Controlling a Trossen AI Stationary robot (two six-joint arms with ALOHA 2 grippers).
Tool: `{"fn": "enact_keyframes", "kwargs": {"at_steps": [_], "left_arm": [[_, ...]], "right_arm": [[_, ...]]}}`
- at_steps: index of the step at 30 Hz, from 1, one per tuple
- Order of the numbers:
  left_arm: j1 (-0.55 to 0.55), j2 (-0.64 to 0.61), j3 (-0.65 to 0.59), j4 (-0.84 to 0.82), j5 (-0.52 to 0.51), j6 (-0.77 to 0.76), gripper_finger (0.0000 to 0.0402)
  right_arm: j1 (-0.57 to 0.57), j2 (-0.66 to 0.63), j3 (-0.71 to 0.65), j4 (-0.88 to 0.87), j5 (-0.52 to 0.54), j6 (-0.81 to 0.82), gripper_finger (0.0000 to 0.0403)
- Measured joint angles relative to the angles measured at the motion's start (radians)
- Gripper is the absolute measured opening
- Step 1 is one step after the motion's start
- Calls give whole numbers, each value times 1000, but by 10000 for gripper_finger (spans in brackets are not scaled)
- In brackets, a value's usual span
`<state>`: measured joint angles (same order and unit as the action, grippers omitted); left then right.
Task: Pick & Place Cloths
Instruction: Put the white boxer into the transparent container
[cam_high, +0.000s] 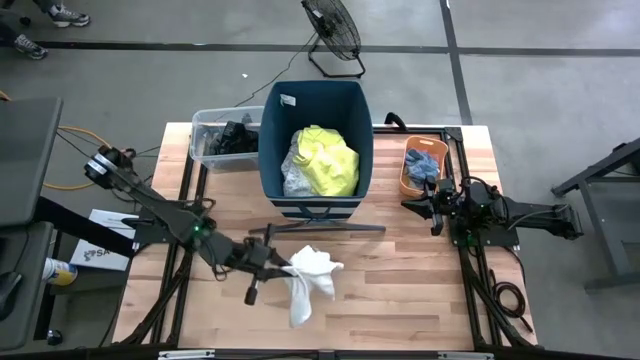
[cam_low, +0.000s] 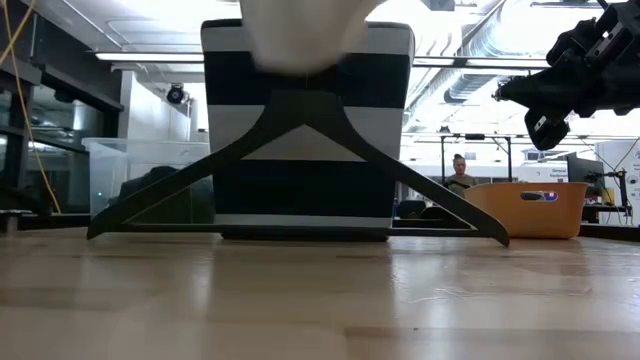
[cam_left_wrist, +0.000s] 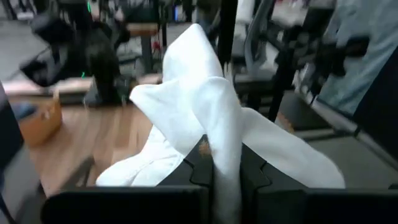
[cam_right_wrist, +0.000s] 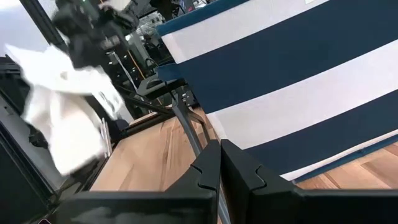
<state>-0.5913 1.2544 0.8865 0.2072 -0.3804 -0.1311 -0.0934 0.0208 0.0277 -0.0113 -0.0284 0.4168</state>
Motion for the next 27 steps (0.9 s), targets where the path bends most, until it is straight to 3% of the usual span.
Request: {"fn": "enact_keyframes", "kwargs": {"at_steps": [8, 17, 27], "left_arm": [[74, -68, 176, -131, 9, 104, 17], [249, -66, 382, -387, -38, 279, 17], [428, -72, 393, -313, -34, 363, 17]], "right_arm": [[0, 0, 0, 0, 0, 0, 4], [0, 0, 0, 0, 0, 0, 4], [0, 0, 0, 0, 0, 0, 4]]}}
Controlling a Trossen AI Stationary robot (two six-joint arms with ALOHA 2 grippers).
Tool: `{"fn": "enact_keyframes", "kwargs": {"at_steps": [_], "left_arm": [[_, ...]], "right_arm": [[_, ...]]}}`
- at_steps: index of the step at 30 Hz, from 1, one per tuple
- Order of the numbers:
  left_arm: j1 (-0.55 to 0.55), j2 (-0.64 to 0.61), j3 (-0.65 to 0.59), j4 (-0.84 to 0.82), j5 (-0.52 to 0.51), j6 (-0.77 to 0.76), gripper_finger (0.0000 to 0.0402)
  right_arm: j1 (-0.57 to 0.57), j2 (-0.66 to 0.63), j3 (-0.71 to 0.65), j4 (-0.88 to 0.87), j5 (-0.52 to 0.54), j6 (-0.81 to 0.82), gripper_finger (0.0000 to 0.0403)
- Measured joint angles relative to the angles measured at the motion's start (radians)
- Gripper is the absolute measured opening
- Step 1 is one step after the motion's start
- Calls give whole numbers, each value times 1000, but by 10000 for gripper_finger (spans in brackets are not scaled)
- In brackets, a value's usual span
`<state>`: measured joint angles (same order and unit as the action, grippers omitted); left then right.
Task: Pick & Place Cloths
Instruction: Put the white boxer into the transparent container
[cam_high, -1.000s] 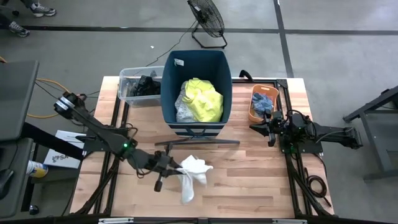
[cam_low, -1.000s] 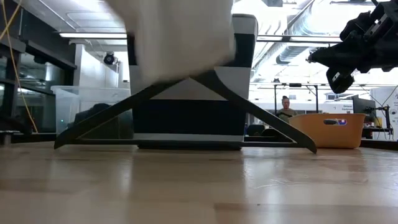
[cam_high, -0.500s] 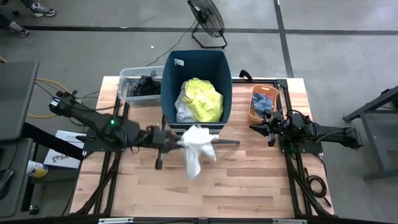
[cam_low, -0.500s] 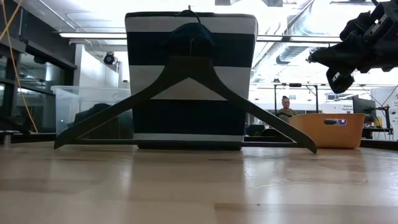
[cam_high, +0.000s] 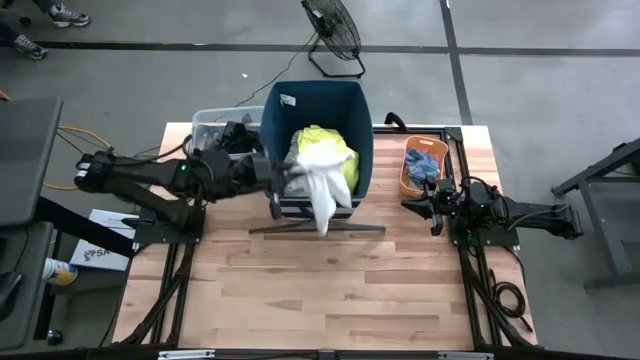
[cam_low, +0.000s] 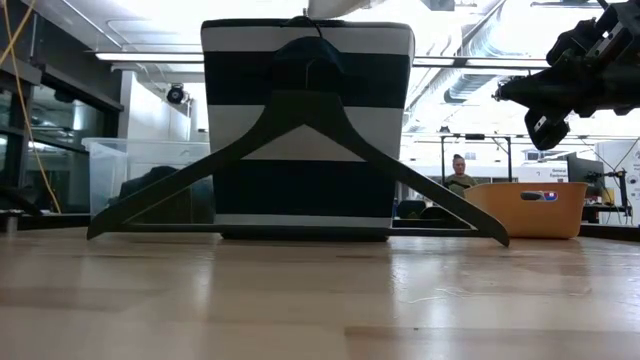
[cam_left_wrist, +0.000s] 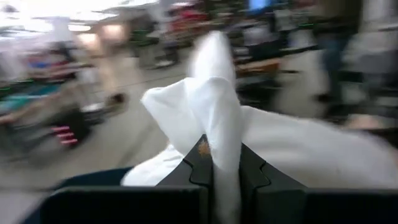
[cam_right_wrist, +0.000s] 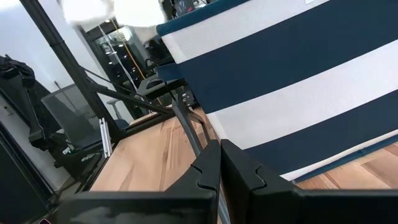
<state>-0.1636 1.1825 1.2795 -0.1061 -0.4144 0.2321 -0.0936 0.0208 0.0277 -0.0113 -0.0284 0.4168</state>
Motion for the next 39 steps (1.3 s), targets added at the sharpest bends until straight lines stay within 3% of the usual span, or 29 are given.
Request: {"fn": "enact_keyframes", "kwargs": {"at_steps": [11, 18, 23, 28, 35, 39], "left_arm": [[108, -35, 2, -10, -672, 163, 17], [222, -34, 1, -125, -872, 115, 17], [312, -36, 1, -240, -905, 20, 17], [394, -53, 1, -439, -884, -175, 17], [540, -84, 0, -813, -678, -593, 17], [631, -84, -1, -981, -545, -746, 17]], "right_arm": [[0, 0, 0, 0, 0, 0, 4], [0, 0, 0, 0, 0, 0, 4], [0, 0, 0, 0, 0, 0, 4], [0, 0, 0, 0, 0, 0, 4], [0, 0, 0, 0, 2, 0, 4], [0, 0, 0, 0, 1, 0, 4]]}}
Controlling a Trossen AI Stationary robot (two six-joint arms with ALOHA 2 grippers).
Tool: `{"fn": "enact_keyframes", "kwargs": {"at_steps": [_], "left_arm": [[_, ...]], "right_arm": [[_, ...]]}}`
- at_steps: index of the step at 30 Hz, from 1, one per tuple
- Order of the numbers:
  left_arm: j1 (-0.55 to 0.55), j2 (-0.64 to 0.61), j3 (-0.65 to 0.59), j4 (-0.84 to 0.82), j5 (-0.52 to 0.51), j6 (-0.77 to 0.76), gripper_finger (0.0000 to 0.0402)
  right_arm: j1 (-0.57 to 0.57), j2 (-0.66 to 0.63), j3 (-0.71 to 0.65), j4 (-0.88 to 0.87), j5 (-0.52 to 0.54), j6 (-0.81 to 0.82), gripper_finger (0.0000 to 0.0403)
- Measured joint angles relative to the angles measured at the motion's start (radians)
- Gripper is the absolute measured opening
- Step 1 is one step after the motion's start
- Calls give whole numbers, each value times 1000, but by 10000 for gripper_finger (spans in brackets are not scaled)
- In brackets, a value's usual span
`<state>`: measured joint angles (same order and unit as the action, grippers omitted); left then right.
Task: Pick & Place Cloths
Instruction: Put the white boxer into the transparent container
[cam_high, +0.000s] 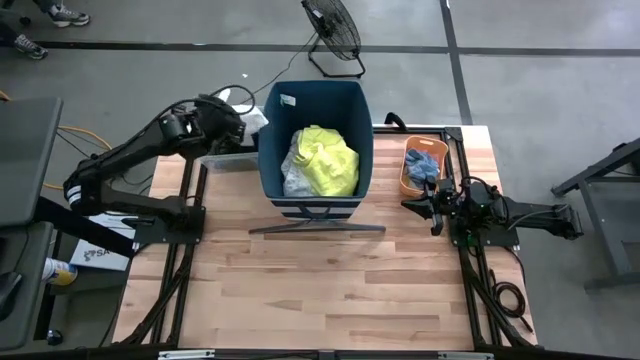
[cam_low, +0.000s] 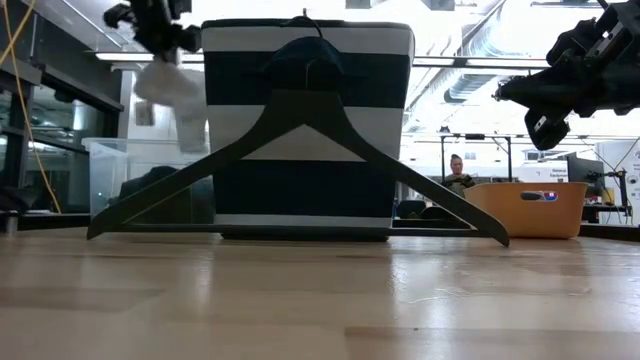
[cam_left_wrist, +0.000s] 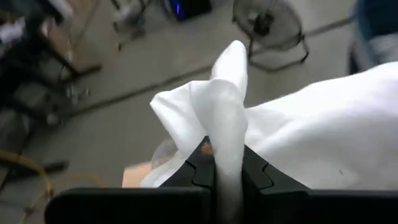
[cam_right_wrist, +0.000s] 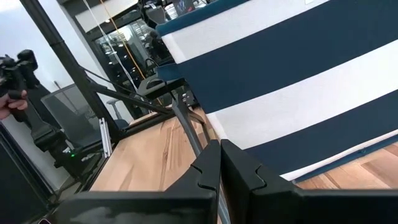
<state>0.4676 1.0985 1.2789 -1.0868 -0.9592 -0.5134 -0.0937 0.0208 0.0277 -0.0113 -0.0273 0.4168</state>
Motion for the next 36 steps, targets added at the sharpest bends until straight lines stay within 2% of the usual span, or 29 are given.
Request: {"fn": "enact_keyframes", "kwargs": {"at_steps": [5, 10, 28, 33, 36], "left_arm": [[71, 7, 0, -82, 81, -64, 17], [114, 25, 0, -91, 136, -69, 17], [128, 151, 0, -64, 120, -44, 17], [138, 221, 0, -25, 192, -33, 17], [185, 245, 0, -22, 302, -10, 17]], "right_arm": [[0, 0, 0, 0, -1, 0, 4], [0, 0, 0, 0, -1, 0, 4], [0, 0, 0, 0, 1, 0, 4], [0, 0, 0, 0, 1, 0, 4], [0, 0, 0, 0, 1, 0, 4]]}}
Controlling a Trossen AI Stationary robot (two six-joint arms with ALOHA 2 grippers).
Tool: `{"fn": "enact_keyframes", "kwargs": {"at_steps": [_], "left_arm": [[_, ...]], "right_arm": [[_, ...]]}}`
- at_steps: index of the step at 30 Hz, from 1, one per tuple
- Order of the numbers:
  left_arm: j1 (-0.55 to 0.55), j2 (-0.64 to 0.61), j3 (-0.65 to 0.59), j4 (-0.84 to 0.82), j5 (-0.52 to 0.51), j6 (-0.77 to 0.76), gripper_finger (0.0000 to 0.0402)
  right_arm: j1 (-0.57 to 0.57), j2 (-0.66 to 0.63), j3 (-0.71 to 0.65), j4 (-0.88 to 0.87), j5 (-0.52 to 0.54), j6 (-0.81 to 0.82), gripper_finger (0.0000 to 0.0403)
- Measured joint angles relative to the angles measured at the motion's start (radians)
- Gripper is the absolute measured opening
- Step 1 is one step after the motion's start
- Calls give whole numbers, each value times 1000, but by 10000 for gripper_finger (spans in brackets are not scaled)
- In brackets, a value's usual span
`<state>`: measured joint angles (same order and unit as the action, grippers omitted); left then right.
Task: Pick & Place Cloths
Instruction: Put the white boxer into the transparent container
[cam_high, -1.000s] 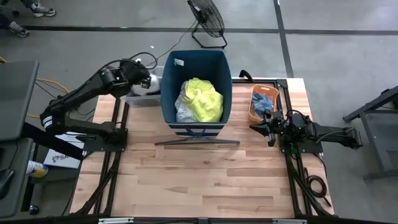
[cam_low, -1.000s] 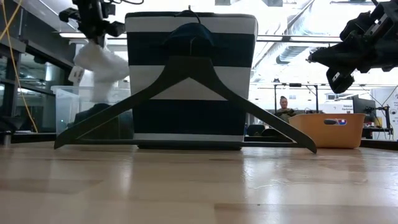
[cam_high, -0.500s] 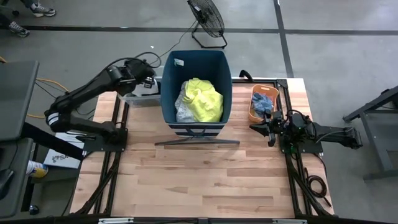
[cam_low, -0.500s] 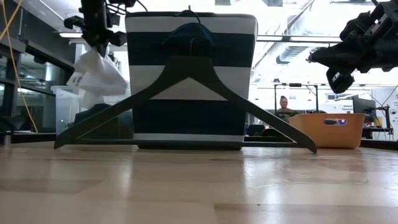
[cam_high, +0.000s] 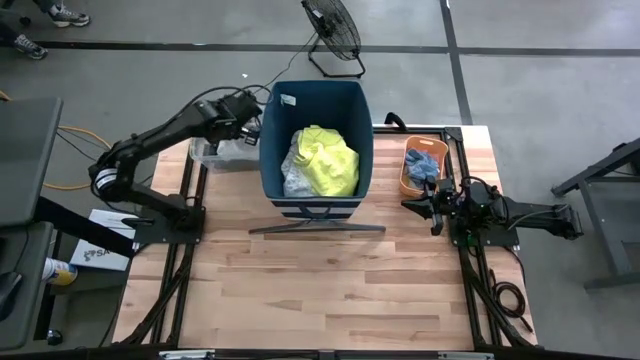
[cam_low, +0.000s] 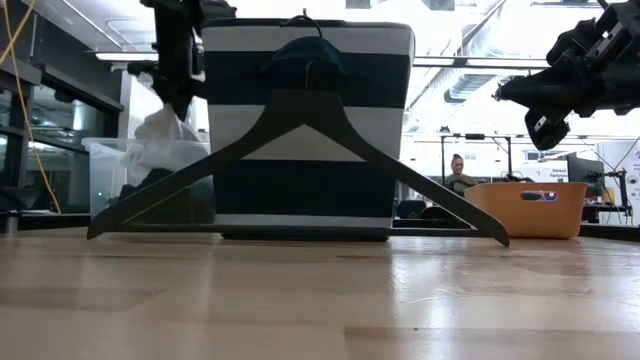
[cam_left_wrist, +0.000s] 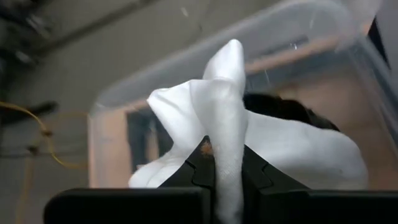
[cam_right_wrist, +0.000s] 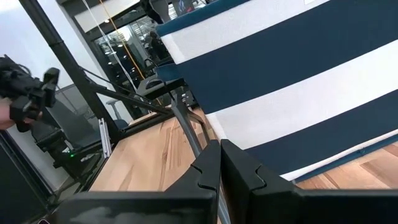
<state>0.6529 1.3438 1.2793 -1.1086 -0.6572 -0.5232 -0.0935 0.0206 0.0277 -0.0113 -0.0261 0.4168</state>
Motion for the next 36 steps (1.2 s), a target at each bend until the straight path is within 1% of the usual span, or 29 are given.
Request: {"fn": "enact_keyframes", "kwargs": {"at_steps": [4, 7, 12, 14, 18, 21, 27, 36], "left_arm": [[65, 34, 0, 2, 132, 45, 17], [111, 47, 0, 1, 199, 67, 17], [210, 61, 0, -18, 356, 66, 18], [248, 66, 0, -29, 399, 64, 17], [300, 85, 0, -44, 415, 20, 17], [318, 114, 1, -43, 455, 19, 17], [315, 200, 1, -27, 473, 20, 17], [316, 337, 2, 44, 482, 23, 18]], "right_arm": [[0, 0, 0, 0, 0, 0, 4], [0, 0, 0, 0, 0, 0, 4], [0, 0, 0, 0, -1, 0, 4], [0, 0, 0, 0, -2, 0, 4], [0, 0, 0, 0, -2, 0, 4], [0, 0, 0, 0, -2, 0, 4], [0, 0, 0, 0, -2, 0, 4], [0, 0, 0, 0, -2, 0, 4]]}}
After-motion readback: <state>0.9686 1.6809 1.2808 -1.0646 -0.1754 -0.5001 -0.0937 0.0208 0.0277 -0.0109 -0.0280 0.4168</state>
